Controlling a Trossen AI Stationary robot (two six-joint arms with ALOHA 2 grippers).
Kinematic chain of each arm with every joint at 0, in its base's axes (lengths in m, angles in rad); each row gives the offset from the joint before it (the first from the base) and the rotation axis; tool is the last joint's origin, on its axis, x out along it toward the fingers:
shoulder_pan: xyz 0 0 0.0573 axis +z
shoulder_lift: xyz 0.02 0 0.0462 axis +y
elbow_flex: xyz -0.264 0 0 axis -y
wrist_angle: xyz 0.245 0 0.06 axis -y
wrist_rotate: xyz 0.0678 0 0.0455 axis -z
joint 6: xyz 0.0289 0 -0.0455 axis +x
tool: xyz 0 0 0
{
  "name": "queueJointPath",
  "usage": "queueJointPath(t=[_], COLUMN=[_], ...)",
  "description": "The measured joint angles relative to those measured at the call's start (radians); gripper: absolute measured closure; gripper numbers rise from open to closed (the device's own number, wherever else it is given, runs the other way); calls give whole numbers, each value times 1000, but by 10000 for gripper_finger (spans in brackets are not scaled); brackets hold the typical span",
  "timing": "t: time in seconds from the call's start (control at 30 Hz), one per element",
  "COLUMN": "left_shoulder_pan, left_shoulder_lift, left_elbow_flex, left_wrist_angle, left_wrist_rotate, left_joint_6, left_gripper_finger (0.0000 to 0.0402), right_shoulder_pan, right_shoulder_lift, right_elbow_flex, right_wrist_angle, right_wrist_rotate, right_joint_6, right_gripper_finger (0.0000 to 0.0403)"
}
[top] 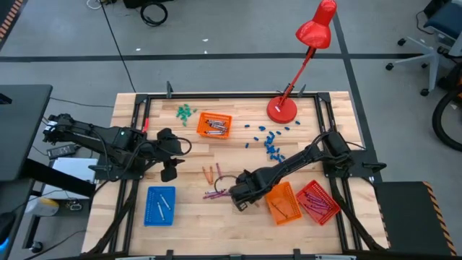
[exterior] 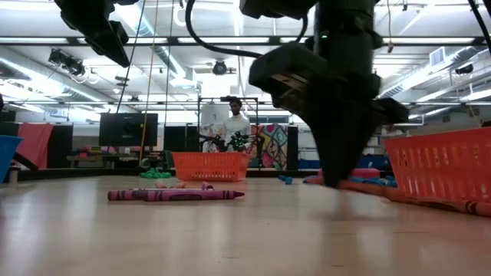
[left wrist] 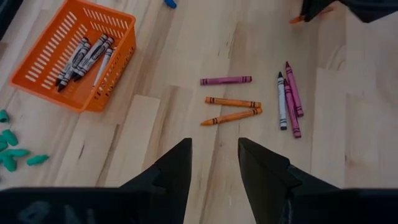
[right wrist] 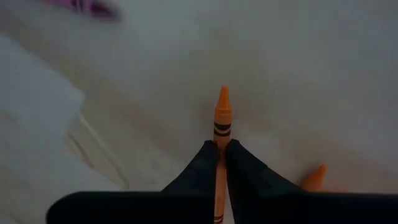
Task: Sort crayons
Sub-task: Put the orange crayon into the bottom orange bin
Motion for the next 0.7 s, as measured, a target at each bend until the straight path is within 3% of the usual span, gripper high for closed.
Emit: queueJointPath(t=[0.43, 0.7], left_shoulder_pan=[0, 0], left_shoulder_lift=[0, 0], left_elbow_flex=[0, 0], left_wrist_angle=[34, 34], left_wrist_rotate=[0, 0], left_joint_6=[-6, -6], left_gripper_finger=[260, 260], right_shoulder_pan=[-10, 68], right_shoulder_lift=[-124, -266], right_elbow_flex=[1, -1], right_wrist_angle=[-27, -254], right_wrist_rotate=[-36, -43], right_joint_6=[9, 36], right_gripper_finger=[375, 375])
